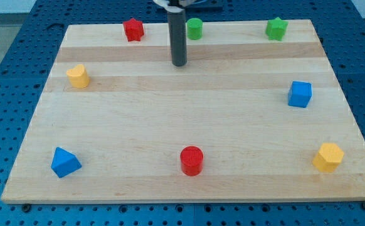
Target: Point your arm towards red circle
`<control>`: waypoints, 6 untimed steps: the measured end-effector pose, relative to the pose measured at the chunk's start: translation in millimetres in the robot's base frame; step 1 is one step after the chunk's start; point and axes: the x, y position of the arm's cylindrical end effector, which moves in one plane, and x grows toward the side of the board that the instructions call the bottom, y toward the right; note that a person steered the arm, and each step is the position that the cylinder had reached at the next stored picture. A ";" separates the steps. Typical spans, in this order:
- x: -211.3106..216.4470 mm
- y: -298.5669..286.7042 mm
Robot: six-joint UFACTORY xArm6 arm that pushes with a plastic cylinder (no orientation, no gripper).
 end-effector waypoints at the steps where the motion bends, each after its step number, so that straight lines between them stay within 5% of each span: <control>1: 31.9 25.4; 6: 248.8 106.3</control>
